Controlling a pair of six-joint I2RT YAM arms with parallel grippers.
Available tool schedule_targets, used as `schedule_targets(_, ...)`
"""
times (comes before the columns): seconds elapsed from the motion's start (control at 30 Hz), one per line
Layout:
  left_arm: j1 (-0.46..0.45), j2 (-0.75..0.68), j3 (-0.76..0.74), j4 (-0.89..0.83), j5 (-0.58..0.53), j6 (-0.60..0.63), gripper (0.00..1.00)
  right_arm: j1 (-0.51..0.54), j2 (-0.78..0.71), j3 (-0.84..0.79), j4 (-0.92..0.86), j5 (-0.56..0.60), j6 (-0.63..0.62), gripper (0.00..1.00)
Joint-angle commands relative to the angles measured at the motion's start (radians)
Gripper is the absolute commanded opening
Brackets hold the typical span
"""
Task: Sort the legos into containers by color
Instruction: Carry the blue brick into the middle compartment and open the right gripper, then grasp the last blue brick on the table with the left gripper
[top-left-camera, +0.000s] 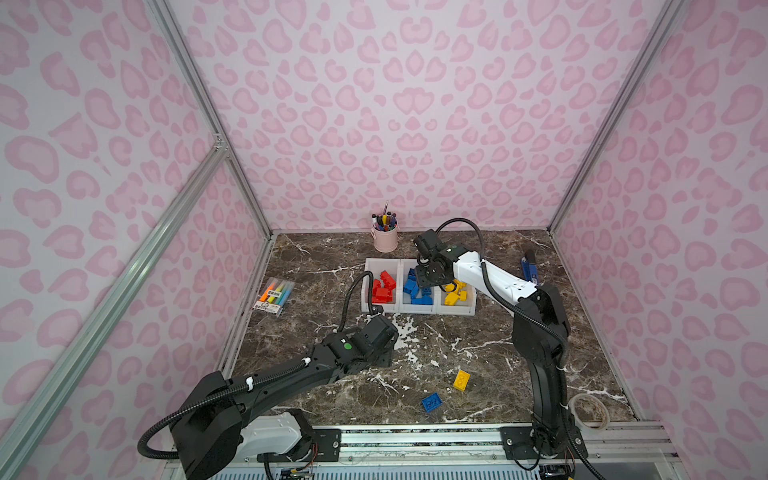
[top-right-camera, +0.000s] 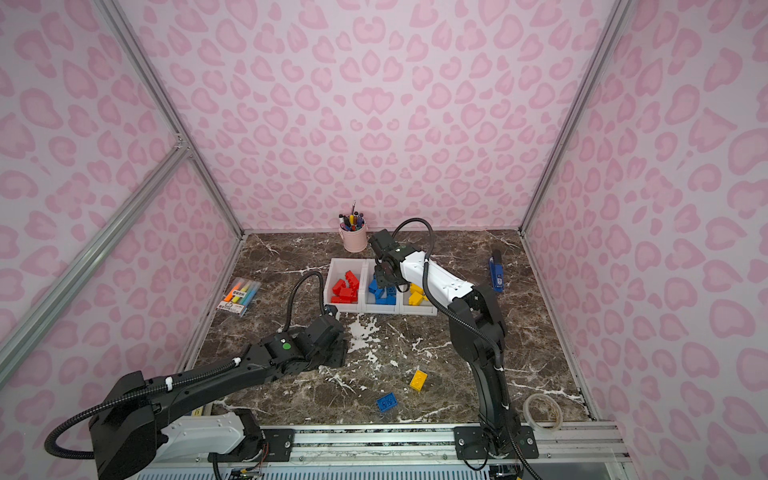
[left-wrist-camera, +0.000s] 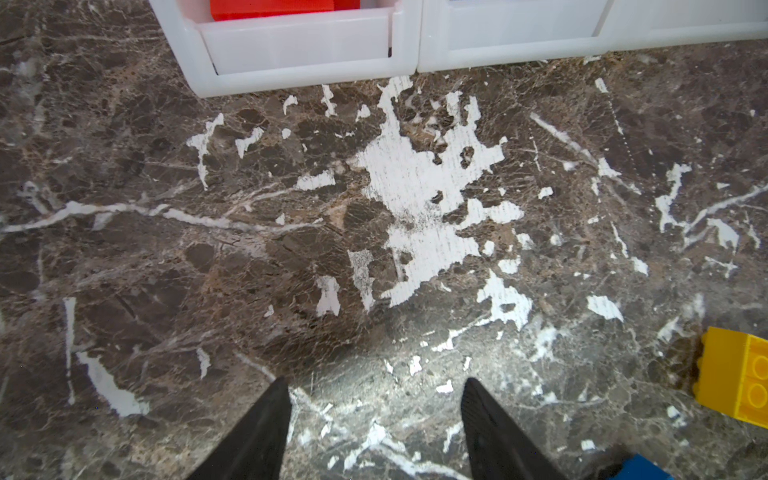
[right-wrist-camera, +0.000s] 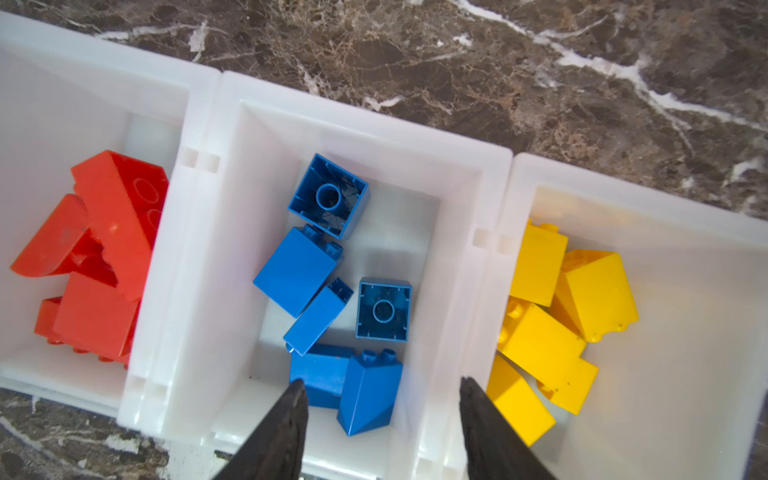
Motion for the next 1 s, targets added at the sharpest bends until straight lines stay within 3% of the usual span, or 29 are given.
schedule_targets(0.0, -0.006, 0.004, 0.015, 0.011, -0.01, -0.005, 0.67, -0.003, -0.015, -0.019, 0.002, 0.005, -0.003, 0.6)
schedule_targets(0.33, -0.035, 0.018, 0.03, 0.009, -0.015, 0.025, 0.67, -0.006, -0.073, -0.056, 0.012, 0.0, 0.008, 0.61)
schedule_targets(0.53, -0.12, 0.03, 0.034, 0.066, 0.001, 0.145, 0.67, -0.007, -0.151, -0.128, 0.034, 0.004, 0.019, 0.61)
schedule_targets(0.73, -0.217, 0.056, 0.035, 0.155, 0.096, 0.298, 0.67, -0.027, -0.253, -0.238, 0.055, 0.007, 0.03, 0.61)
schedule_targets(0.97, -0.327, 0.179, 0.102, 0.137, 0.205, 0.415, 0.67, -0.084, -0.365, -0.399, 0.086, 0.003, 0.053, 0.61)
